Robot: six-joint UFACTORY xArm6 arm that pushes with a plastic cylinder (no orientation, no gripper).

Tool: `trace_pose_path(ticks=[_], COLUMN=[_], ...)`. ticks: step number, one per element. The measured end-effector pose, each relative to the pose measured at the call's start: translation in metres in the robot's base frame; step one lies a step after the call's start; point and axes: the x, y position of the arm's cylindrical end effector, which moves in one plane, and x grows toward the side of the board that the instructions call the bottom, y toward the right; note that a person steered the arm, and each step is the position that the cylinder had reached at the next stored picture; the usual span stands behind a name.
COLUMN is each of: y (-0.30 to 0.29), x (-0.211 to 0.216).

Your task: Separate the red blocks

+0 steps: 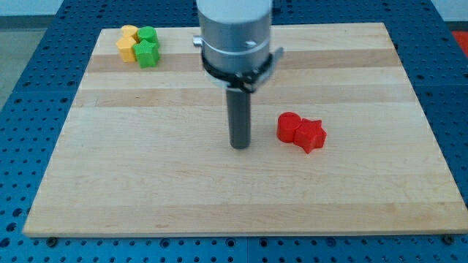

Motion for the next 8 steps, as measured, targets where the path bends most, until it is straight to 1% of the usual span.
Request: trace_pose_path(ticks=[1, 2, 5, 7, 8], y=[0.052, 0.084, 0.086, 0.077, 0.067], x=[0.011, 0.011, -0.015, 0.004, 0.003])
